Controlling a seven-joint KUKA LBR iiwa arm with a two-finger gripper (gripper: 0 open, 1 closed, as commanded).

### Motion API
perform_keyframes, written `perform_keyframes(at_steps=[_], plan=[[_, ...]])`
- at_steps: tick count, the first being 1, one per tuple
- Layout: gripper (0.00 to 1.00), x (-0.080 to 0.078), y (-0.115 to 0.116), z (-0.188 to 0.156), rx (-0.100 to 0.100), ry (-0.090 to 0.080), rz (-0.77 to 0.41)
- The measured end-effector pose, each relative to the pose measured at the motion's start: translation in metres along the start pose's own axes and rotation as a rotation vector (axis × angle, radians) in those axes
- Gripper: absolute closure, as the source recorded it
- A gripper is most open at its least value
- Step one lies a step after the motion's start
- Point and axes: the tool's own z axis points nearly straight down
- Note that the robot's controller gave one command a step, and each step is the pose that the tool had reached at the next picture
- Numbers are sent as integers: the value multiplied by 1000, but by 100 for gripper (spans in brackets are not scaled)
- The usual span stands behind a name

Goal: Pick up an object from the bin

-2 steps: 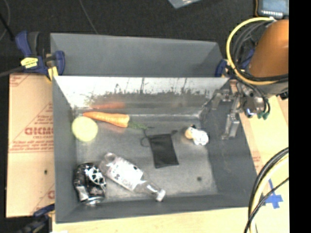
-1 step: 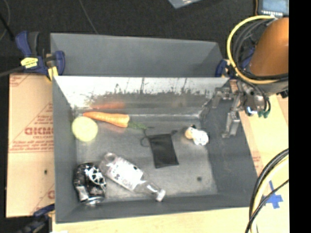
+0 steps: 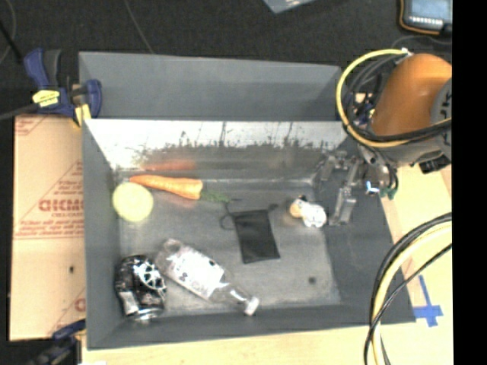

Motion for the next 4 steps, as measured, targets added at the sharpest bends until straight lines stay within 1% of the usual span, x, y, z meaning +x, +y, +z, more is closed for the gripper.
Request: perform_keyframes(at_steps=[1, 2, 3, 4], plan=[[0, -12, 2, 14, 1, 3, 9], [0, -4, 9, -2, 0, -3, 125], [0, 2, 11, 63, 2, -7, 134], [100, 8, 8, 87, 1, -5, 154]])
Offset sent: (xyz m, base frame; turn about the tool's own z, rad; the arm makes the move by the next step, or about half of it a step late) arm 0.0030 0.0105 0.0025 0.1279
